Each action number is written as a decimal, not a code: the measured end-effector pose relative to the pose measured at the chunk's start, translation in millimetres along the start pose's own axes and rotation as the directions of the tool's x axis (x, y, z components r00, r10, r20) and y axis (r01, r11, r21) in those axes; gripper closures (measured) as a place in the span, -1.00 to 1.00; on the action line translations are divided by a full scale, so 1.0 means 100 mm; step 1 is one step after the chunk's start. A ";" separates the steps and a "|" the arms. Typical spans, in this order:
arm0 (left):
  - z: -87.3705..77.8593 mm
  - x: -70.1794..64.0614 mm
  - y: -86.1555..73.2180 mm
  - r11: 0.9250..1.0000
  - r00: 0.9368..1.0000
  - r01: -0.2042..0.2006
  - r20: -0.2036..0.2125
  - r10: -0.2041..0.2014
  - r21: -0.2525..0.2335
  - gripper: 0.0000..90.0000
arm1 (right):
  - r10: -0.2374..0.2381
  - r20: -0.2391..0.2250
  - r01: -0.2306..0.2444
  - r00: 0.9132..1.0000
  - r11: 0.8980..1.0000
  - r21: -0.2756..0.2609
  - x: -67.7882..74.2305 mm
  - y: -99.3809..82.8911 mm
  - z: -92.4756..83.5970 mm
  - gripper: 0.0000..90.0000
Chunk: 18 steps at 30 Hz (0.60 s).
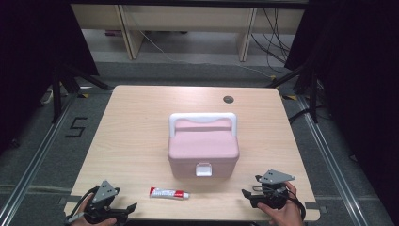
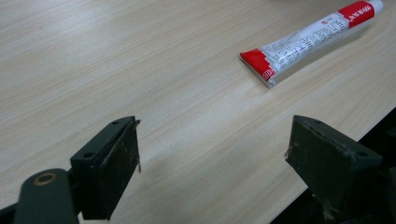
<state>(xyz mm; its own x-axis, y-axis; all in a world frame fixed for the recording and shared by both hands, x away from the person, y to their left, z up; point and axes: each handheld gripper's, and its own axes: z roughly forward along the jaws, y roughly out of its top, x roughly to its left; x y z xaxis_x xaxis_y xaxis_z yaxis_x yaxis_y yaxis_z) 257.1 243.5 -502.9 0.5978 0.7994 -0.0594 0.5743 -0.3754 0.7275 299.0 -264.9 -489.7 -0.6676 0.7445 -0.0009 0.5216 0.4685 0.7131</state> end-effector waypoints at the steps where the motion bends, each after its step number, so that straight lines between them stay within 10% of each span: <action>1: 0.00 0.00 0.00 1.000 1.000 -0.001 0.000 0.001 0.001 -0.65 | 0.000 0.000 0.000 1.000 1.000 0.000 0.00 0.00 0.00 -0.44; 16: 0.01 0.03 0.01 0.999 0.999 -0.045 -0.010 0.045 0.007 -0.65 | -0.044 -0.088 0.042 0.995 0.999 -0.022 0.16 0.12 -0.02 -0.17; 18: 0.00 0.00 0.00 1.000 1.000 0.002 -0.003 -0.002 0.001 -0.65 | -0.081 -0.114 0.079 0.990 0.997 -0.022 0.21 0.16 -0.02 -0.13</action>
<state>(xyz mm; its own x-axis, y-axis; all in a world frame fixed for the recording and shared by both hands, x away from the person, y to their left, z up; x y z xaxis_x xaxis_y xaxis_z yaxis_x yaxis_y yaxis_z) 257.4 243.7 -503.2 0.5948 0.8017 -0.0592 0.5763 -0.3740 0.7267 292.2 -242.4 -477.4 -0.7641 0.6448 0.0210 0.4551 0.5156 0.7259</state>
